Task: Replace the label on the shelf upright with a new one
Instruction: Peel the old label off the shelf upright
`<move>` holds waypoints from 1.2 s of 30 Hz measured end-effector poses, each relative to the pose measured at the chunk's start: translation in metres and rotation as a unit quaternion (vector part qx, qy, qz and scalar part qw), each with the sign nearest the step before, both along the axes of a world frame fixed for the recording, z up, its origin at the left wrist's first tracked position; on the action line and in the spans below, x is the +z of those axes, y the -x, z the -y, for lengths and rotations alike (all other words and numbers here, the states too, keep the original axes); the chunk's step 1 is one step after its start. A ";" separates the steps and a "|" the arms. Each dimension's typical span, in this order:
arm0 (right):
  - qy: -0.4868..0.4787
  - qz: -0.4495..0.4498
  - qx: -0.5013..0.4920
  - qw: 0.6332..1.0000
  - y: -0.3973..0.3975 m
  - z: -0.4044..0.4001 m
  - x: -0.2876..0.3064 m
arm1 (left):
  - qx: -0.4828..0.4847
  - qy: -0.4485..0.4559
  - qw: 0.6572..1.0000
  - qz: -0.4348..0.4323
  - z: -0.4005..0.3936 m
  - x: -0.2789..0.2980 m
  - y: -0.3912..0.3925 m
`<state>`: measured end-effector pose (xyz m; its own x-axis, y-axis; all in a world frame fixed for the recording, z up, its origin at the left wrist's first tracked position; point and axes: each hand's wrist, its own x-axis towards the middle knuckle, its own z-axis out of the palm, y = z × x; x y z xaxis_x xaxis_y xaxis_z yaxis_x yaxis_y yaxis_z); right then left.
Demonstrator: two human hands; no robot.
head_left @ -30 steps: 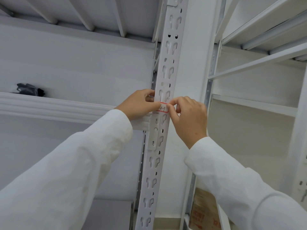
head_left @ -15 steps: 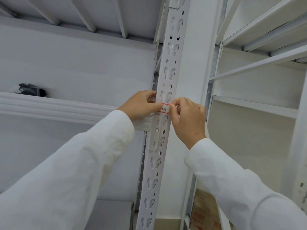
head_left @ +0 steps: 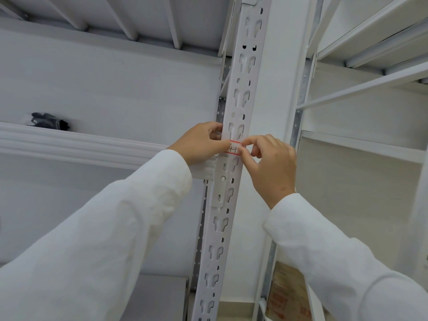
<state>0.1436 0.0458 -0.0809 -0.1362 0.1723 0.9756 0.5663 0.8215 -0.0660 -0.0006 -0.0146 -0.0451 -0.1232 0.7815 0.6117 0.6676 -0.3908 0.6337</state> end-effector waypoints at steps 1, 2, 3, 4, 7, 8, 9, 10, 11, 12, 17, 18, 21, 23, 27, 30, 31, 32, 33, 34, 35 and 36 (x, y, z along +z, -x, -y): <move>-0.001 -0.001 -0.003 1.000 0.001 0.001 0.000 | 0.002 0.000 1.000 -0.001 0.000 0.000 0.000; 0.002 -0.004 -0.003 1.000 0.003 0.002 0.000 | 0.002 -0.001 1.000 0.000 -0.001 0.000 0.000; 0.009 -0.009 0.000 1.000 0.004 0.003 0.000 | 0.001 -0.001 1.000 0.000 -0.001 0.000 0.000; 0.020 -0.014 0.005 1.000 0.005 0.004 0.001 | 0.000 -0.001 1.000 0.002 -0.001 0.000 0.000; 0.054 -0.021 0.011 0.998 0.006 0.006 0.004 | -0.005 -0.004 1.000 0.004 0.000 -0.001 0.000; 0.064 -0.021 0.010 0.998 0.006 0.007 0.005 | -0.008 -0.004 1.000 0.004 0.000 -0.001 0.000; 0.074 -0.021 0.009 0.997 0.006 0.008 0.006 | -0.009 -0.004 1.000 0.005 0.001 -0.001 -0.001; 0.082 -0.019 0.010 0.996 0.006 0.009 0.008 | -0.010 -0.003 1.000 0.007 0.001 -0.001 -0.001; 0.090 -0.015 0.009 0.996 0.007 0.010 0.009 | -0.009 -0.002 1.000 0.008 0.001 0.000 -0.001; 0.098 -0.010 0.009 0.995 0.007 0.010 0.010 | -0.009 -0.001 1.000 0.007 0.002 0.000 -0.001; 0.108 -0.007 0.025 0.994 0.003 0.010 0.008 | 0.000 0.002 1.000 0.000 0.003 0.000 -0.002; 0.104 -0.015 0.033 0.994 0.001 0.009 0.007 | 0.000 0.001 1.000 -0.001 0.003 0.000 -0.002; 0.080 -0.017 0.041 0.996 0.000 0.010 0.006 | 0.000 0.001 1.000 -0.001 0.003 0.000 -0.002; 0.040 0.001 0.026 0.999 0.001 0.009 0.008 | -0.001 0.001 1.000 -0.001 0.003 0.000 -0.001; -0.045 0.021 -0.038 0.998 0.002 0.005 0.010 | -0.001 -0.002 1.000 -0.001 0.003 0.000 -0.002; -0.069 0.017 -0.054 0.996 0.000 0.002 0.005 | 0.000 -0.003 1.000 0.000 0.004 0.000 -0.003; -0.064 0.015 -0.048 0.997 -0.001 0.002 0.004 | 0.000 -0.002 1.000 0.000 0.004 0.000 -0.003; -0.053 0.013 -0.039 0.998 -0.001 0.003 0.004 | 0.000 0.000 1.000 -0.001 0.004 0.000 -0.002; -0.041 0.015 -0.030 0.999 -0.001 0.004 0.004 | 0.000 0.000 1.000 -0.002 0.004 -0.001 -0.002; -0.031 0.020 -0.023 0.999 -0.001 0.004 0.005 | 0.001 0.000 1.000 -0.002 0.004 0.000 -0.002; -0.024 0.027 -0.019 0.999 -0.001 0.005 0.006 | 0.001 0.000 1.000 -0.002 0.005 0.000 -0.002; -0.018 0.033 -0.015 0.999 -0.002 0.006 0.007 | 0.002 0.000 1.000 -0.002 0.005 0.000 -0.003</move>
